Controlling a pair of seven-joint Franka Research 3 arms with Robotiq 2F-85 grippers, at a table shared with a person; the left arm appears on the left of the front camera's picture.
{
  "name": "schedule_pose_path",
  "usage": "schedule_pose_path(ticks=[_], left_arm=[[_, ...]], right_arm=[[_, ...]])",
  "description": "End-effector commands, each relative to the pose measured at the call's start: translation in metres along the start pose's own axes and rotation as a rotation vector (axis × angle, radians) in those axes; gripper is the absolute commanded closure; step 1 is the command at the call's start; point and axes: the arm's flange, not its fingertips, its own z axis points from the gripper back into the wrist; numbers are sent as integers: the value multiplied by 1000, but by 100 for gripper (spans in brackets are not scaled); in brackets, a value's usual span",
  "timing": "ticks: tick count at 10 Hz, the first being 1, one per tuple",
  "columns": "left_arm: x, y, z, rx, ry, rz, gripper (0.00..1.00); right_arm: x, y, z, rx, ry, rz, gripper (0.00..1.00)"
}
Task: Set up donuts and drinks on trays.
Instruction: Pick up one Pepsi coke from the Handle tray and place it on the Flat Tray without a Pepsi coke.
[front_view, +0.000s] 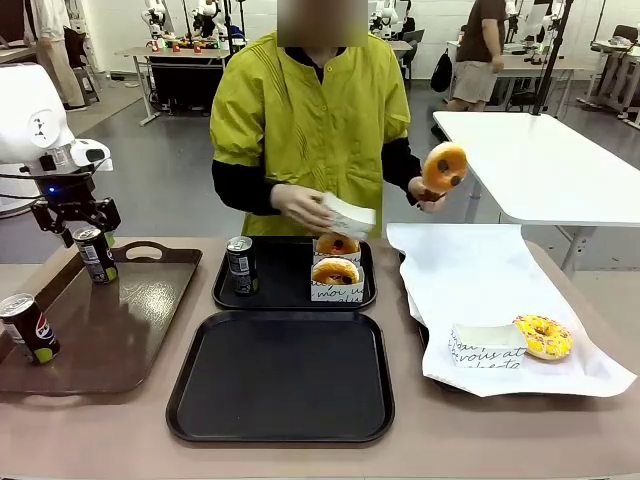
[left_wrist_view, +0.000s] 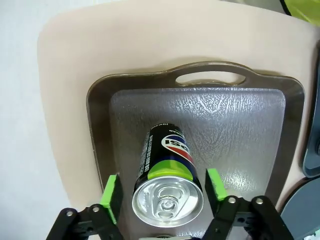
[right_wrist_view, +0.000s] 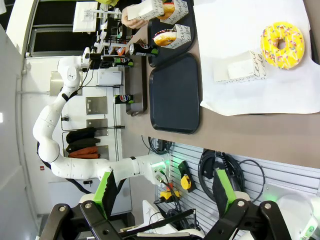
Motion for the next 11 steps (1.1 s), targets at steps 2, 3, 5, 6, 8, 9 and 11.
schedule_pose_path(ticks=[2,3,5,6,8,9,11], left_arm=[[5,4,2,-39,1,-21,97],[3,5,2,-44,12,-21,100],[4,5,5,-41,18,-20,100],[3,5,5,-40,20,-12,90],[0,3,21,-54,90,1,90],[-9,0,36,-44,110,-13,90],[-50,-10,78,-45,142,-86,90]], right_arm=[[1,0,0,18,-2,12,0],[1,0,0,18,-2,12,0],[1,0,0,18,-2,12,0],[1,0,0,18,-2,12,0],[1,0,0,18,-2,12,0],[1,0,0,18,-2,12,0],[1,0,0,18,-2,12,0]])
